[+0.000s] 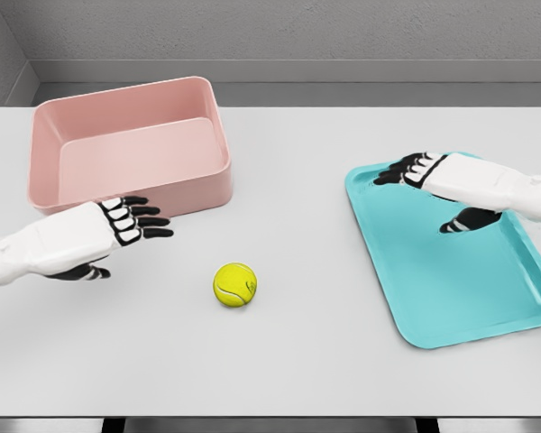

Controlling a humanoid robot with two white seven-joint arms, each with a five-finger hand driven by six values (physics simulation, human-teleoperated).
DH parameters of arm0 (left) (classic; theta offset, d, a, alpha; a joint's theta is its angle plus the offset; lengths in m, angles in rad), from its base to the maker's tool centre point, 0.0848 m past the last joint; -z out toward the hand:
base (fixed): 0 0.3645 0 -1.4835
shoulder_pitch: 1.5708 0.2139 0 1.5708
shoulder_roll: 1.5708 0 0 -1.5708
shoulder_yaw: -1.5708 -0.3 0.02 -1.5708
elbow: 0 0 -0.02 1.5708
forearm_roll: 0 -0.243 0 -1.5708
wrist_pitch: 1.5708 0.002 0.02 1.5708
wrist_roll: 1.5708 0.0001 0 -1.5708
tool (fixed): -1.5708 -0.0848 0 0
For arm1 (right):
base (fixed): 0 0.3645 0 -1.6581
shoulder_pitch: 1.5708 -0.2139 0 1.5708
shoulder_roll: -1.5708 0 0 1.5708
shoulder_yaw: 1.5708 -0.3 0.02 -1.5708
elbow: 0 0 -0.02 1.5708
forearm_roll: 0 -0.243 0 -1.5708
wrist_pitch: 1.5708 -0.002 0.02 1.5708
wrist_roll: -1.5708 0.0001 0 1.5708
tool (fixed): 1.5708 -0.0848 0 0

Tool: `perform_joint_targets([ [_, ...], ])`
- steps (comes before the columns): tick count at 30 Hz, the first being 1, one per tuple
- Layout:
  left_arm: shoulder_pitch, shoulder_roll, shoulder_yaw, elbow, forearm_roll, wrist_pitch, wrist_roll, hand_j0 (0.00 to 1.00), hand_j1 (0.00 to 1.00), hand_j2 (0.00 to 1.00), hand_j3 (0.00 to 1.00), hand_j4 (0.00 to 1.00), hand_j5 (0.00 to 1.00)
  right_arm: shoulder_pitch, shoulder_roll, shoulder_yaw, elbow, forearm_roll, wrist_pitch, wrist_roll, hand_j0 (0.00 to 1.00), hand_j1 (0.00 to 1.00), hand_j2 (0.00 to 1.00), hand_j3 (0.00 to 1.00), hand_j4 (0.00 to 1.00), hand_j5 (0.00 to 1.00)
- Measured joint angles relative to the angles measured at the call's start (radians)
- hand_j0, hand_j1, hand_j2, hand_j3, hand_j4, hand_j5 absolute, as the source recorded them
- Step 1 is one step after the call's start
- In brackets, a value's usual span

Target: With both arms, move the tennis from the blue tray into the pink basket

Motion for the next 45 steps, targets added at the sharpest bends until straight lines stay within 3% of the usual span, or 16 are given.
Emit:
perform_joint_targets([
  [4, -0.026, -0.02, -0.014, 0.0, -0.034, 0.0, -0.031, 1.0, 1.0, 1.0, 1.0, 1.0, 1.0, 0.063, -0.012, -0.106, 0.076, 0.0, -0.072, 0.001, 1.0, 1.0, 1.0, 1.0, 1.0, 1.0],
  [9, -0.052, -0.068, -0.021, 0.001, -0.142, 0.0, -0.066, 1.0, 1.0, 1.0, 1.0, 1.0, 1.0, 0.072, -0.011, -0.157, 0.091, -0.002, -0.092, 0.001, 1.0, 1.0, 1.0, 1.0, 1.0, 1.0],
  [11, -0.117, -0.101, -0.057, 0.0, -0.175, 0.0, -0.071, 1.0, 1.0, 1.0, 1.0, 1.0, 1.0, 0.072, -0.011, -0.162, 0.085, -0.001, -0.095, 0.001, 1.0, 1.0, 1.0, 1.0, 1.0, 1.0],
  [14, -0.144, -0.161, -0.135, 0.0, -0.206, 0.0, -0.098, 1.0, 1.0, 1.0, 1.0, 1.0, 1.0, 0.067, -0.011, -0.167, 0.073, -0.001, -0.096, 0.001, 1.0, 1.0, 1.0, 1.0, 1.0, 1.0],
  [19, -0.167, -0.218, -0.23, 0.0, -0.221, -0.001, -0.112, 1.0, 1.0, 1.0, 1.0, 1.0, 1.0, 0.066, -0.012, -0.17, 0.065, 0.0, -0.097, 0.002, 1.0, 1.0, 1.0, 1.0, 1.0, 1.0],
  [33, -0.216, -0.261, -0.295, 0.001, -0.218, 0.0, -0.113, 1.0, 1.0, 1.0, 1.0, 1.0, 1.0, 0.061, -0.012, -0.17, 0.06, 0.0, -0.097, 0.002, 1.0, 1.0, 1.0, 1.0, 1.0, 1.0],
  [37, -0.325, -0.263, -0.364, 0.001, -0.227, 0.0, -0.115, 1.0, 1.0, 1.0, 1.0, 1.0, 1.0, 0.061, -0.011, -0.171, 0.06, 0.0, -0.097, 0.002, 1.0, 1.0, 1.0, 1.0, 1.0, 1.0],
  [45, -0.431, -0.257, -0.483, 0.001, -0.274, 0.0, -0.116, 1.0, 1.0, 1.0, 1.0, 1.0, 1.0, 0.061, -0.011, -0.171, 0.06, 0.0, -0.097, 0.002, 1.0, 1.0, 1.0, 1.0, 1.0, 1.0],
])
